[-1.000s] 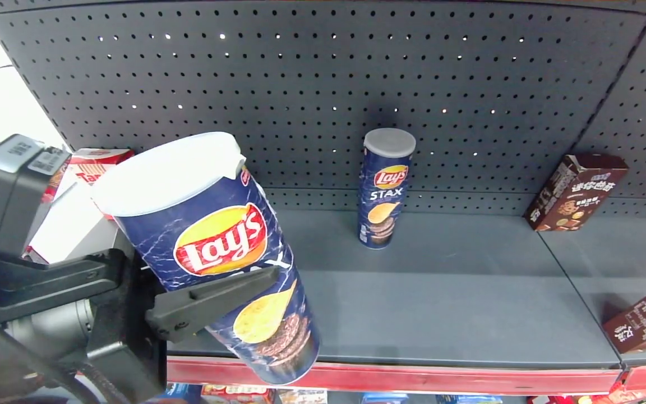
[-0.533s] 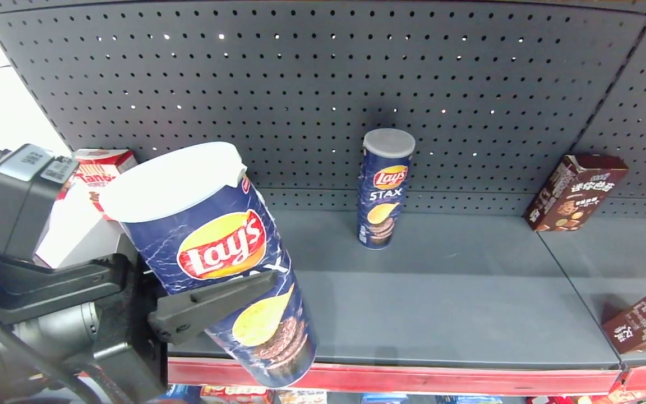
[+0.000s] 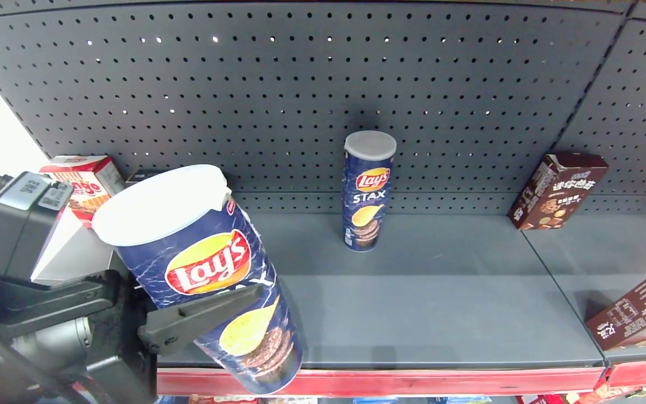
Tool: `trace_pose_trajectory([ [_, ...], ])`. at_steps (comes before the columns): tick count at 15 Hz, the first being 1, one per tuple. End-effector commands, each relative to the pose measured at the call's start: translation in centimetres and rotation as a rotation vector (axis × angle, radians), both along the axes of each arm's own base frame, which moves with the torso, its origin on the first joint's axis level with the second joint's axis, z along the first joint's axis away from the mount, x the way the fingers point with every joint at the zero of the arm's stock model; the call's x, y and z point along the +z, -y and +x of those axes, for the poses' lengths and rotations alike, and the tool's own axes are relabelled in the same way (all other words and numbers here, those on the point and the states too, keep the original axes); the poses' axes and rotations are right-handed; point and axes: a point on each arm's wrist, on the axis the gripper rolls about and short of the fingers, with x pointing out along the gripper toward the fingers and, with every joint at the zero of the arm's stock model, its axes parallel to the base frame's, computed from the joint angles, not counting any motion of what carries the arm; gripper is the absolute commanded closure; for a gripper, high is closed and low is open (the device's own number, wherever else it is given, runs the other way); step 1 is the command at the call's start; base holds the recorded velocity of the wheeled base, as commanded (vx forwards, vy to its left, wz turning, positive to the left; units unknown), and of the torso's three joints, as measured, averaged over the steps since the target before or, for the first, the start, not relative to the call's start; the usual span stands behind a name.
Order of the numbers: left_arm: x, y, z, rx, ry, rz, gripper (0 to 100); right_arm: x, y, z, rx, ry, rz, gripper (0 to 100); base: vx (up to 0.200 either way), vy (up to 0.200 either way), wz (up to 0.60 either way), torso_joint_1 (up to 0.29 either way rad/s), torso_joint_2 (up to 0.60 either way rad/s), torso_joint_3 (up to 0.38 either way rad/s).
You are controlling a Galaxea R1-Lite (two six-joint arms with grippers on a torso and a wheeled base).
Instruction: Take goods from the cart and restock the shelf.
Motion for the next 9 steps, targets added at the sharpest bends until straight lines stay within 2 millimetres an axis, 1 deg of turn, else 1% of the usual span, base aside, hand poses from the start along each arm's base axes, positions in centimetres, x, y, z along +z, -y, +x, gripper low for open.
trace_pose_trajectory([
  [1, 0.0, -0.2, 0.4, 0.019, 0.007, -0.005, 100, 0.0, 0.0, 0.0, 0.001, -0.002, 0.000, 0, 0.000, 0.000, 0.00, 0.000, 0.00, 0.000],
  [5, 0.6, -1.4, 1.4, 0.104, 0.014, -0.022, 100, 0.0, 0.0, 0.0, 0.001, -0.002, 0.000, 0, 0.000, 0.000, 0.00, 0.000, 0.00, 0.000],
  [6, 1.0, -1.7, 1.6, 0.123, 0.028, -0.028, 100, 0.0, 0.0, 0.0, 0.001, -0.002, 0.000, 0, 0.000, 0.000, 0.00, 0.000, 0.00, 0.000],
  [9, 1.6, -1.3, 2.5, 0.115, 0.037, -0.031, 100, 0.2, 0.1, 0.5, 0.032, -0.064, -0.006, 0, 0.000, 0.000, 0.00, 0.000, 0.00, 0.000],
])
